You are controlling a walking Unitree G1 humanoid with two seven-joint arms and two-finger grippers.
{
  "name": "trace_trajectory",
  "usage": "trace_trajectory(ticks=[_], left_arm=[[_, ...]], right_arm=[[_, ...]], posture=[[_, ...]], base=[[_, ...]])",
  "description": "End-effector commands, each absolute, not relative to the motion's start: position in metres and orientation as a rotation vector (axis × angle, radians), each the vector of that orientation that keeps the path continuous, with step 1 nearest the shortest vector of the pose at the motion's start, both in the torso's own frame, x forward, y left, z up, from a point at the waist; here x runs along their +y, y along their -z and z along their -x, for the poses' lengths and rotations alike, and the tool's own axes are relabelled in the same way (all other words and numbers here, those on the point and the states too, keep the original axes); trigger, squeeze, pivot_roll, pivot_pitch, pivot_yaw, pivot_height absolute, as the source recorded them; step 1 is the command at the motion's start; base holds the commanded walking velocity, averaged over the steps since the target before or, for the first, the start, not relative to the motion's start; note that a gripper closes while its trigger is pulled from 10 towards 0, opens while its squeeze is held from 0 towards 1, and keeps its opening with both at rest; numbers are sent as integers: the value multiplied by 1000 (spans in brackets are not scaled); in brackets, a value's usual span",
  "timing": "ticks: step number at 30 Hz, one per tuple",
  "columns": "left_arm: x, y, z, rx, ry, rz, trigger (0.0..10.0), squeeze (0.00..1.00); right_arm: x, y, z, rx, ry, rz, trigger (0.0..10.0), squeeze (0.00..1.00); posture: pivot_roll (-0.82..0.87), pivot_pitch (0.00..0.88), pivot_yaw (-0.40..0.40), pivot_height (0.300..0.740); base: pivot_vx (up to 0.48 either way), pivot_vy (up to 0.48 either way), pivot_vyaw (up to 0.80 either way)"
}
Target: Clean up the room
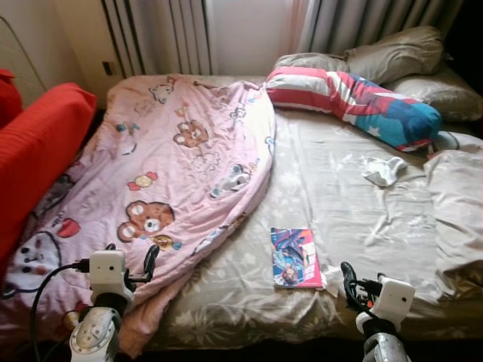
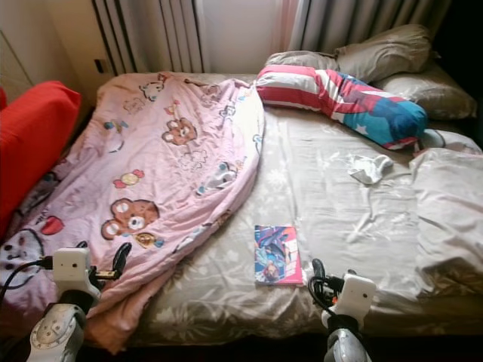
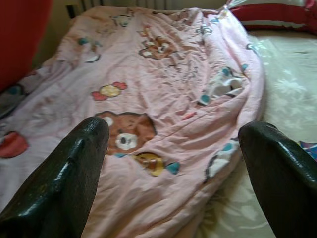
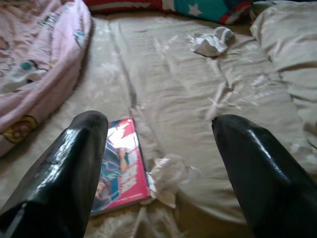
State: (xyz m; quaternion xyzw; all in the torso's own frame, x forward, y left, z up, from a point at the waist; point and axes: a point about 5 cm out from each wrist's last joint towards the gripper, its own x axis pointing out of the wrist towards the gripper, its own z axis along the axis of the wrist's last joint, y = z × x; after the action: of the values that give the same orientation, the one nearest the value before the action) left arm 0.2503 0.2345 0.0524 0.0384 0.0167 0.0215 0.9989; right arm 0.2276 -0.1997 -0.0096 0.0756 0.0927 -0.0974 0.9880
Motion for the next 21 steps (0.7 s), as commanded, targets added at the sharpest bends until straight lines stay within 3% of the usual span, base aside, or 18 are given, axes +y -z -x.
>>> trace_trajectory(ticks=[1,7,21], left_arm=[[233,-53,-251,39,-42,-80,10000,0],[234,-48,-245,57,-70,-81,10000,0],[235,-54,-249,34,-67,-71,10000,0]], right_arm=[[-201,12,-226,209,204,-156,10000,0],[-200,11,-229,219,190,-156,10000,0],[-202,7,-231,195,196,-148,10000,0]], posture=[[186,98,-24,740],[190,106,-41,740],[176,110,-31,740]], base=[[0,-259,0],[0,-129,-573],[0,0,0]])
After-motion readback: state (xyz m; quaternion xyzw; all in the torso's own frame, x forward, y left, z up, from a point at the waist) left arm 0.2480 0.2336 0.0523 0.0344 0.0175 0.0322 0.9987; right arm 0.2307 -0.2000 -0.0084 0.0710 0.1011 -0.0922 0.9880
